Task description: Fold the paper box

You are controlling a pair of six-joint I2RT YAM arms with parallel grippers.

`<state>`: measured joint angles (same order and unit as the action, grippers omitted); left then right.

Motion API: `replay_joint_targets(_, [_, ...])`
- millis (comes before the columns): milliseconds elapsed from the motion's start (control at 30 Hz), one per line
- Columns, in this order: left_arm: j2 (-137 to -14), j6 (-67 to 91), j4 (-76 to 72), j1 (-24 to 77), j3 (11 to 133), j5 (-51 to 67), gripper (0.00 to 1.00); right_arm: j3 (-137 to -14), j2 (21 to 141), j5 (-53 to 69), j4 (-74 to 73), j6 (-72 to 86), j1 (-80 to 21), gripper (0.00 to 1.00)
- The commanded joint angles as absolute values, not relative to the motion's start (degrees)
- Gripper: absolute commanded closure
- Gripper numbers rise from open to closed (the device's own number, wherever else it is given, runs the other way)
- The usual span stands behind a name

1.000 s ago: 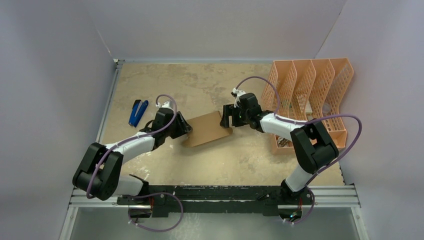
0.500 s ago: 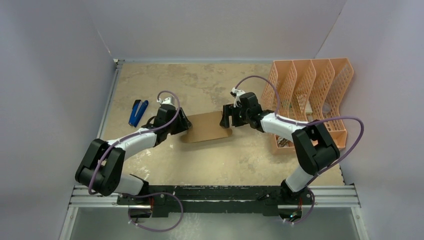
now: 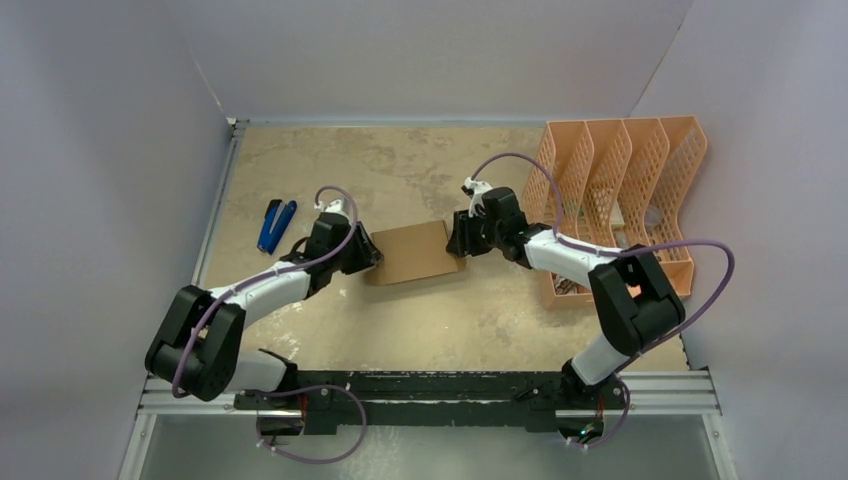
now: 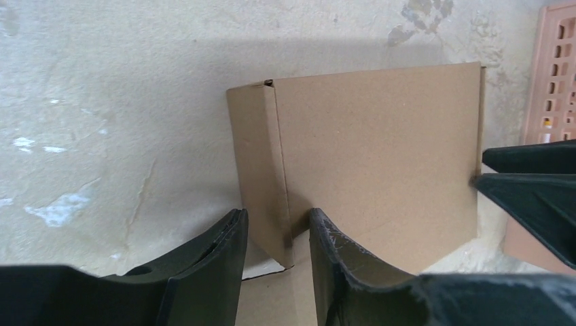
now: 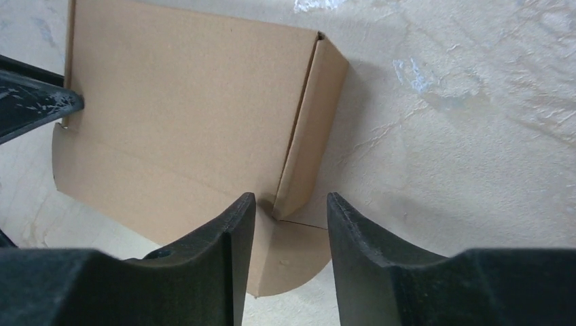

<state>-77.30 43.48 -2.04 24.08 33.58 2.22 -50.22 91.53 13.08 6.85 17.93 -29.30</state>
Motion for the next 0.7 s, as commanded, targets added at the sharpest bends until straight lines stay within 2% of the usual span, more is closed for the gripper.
replay_joint_targets(0, [-80.3, 43.4, -3.3, 24.3, 32.8, 4.4, 0.64, -49.7, 93.4, 14.9, 10.4, 17.6, -29.6, 0.56])
replay_joint_targets(133, [-77.8, 42.8, -1.7, 24.3, 33.1, 2.9, 0.65, -50.3, 92.7, 14.7, 9.4, 15.8, -29.6, 0.63])
replay_joint_targets(200, [-75.0, 41.3, 1.5, 24.3, 34.2, 0.5, 0.59, -51.2, 91.3, 14.7, 7.1, 14.3, -29.7, 0.62])
replay_joint_targets(267, [-72.9, 39.6, 4.9, 24.2, 35.9, -2.2, 0.53, -52.4, 89.6, 14.4, 4.8, 13.5, -29.6, 0.57])
replay_joint_targets(467, [-73.4, 30.6, 10.0, 23.8, 44.7, -6.7, 0.42, -53.4, 85.4, 9.5, 0.8, 15.2, -29.6, 0.34])
replay_joint_targets(567, [-77.7, 24.5, 10.0, 23.8, 49.8, -6.1, 0.38, -51.7, 83.4, 7.7, 0.5, 19.0, -29.6, 0.27])
replay_joint_targets(667, [-84.4, 19.4, 12.3, 23.8, 56.3, -3.7, 0.37, -49.5, 81.9, 6.1, 1.7, 22.7, -29.6, 0.25])
